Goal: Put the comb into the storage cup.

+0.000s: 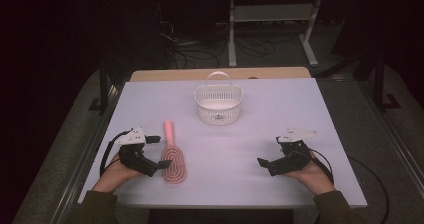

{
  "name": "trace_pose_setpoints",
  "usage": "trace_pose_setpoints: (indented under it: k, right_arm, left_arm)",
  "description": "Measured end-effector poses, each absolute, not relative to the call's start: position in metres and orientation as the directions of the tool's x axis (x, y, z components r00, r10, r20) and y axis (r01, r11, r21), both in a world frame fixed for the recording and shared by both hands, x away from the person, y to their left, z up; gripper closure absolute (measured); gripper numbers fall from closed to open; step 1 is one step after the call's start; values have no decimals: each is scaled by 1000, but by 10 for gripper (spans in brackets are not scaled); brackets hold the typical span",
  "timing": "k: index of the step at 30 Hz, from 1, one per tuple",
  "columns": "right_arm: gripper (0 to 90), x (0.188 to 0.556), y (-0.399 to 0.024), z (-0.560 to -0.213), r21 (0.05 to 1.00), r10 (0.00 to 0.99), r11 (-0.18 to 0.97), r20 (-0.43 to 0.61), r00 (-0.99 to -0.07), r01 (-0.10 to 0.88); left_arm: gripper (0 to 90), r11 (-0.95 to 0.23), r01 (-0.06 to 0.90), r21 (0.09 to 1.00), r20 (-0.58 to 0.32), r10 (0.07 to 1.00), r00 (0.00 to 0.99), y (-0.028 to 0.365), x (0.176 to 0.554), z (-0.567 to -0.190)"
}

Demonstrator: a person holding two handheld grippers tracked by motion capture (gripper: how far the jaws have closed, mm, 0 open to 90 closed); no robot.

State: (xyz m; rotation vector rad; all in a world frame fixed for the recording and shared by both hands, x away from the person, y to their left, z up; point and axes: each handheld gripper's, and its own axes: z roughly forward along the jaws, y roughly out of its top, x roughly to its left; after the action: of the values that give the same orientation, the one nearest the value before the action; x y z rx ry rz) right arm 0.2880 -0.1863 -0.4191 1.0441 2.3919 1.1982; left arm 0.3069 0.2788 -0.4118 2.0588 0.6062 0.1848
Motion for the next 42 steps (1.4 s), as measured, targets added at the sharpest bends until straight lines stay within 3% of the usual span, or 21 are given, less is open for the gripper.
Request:
trace_pose_setpoints:
  k: [42]
  right_arm:
    - [0,290,-188,-415,794,701,371,100,-706,481]
  left_arm:
    - [3,-442,360,822,-92,520,849,267,335,-395]
